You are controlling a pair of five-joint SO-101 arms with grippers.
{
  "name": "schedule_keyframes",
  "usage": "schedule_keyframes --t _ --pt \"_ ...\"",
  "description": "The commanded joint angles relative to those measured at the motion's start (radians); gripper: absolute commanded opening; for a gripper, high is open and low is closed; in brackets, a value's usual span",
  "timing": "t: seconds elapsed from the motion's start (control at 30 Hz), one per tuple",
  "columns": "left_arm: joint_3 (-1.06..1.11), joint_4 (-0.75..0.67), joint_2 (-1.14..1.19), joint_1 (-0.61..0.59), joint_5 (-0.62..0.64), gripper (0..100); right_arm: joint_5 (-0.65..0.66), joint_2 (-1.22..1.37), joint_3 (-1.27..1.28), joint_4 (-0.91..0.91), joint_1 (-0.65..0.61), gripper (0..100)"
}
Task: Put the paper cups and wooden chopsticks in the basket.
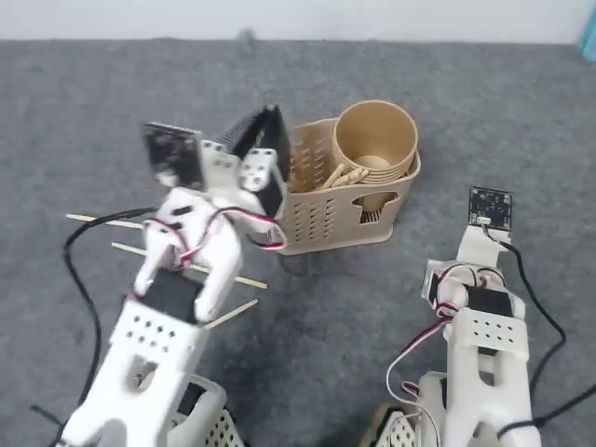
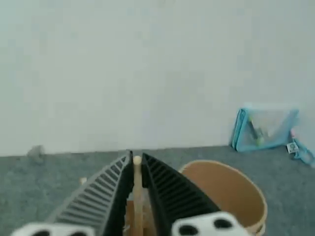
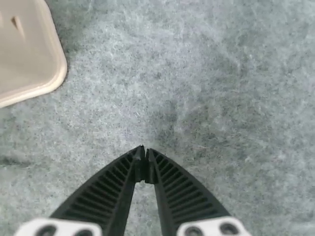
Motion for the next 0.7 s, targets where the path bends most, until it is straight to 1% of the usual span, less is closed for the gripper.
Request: schedule_keyframes --t 0.0,0.13,0.33,0.43,0.53,0.6,0.67 --pt "0.016 -0.068 0.080 0.028 0.011 1 0.011 -0.027 -0.005 -0.012 -0.001 0.8" --pt "0.012 -0.063 0.138 0.018 0.011 3 0.011 -0.027 -0.005 -0.012 0.001 0.8" --pt "0.012 -0.061 0.146 0.018 0.014 21 0.011 -0.027 -0.005 -0.012 0.001 0.8" --pt "0.013 -0.049 0.106 0.005 0.012 23 0.011 -0.027 -0.005 -0.012 0.001 0.8" --pt "-0.016 0.037 0.008 -0.029 0.014 23 0.011 -0.027 -0.005 -0.013 0.001 0.8" --pt "-0.054 0.141 -0.074 -0.060 0.015 23 0.011 -0.027 -0.005 -0.015 -0.001 0.8" --pt "-0.105 0.275 -0.157 -0.097 0.017 23 0.011 -0.027 -0.005 -0.015 -0.002 0.8"
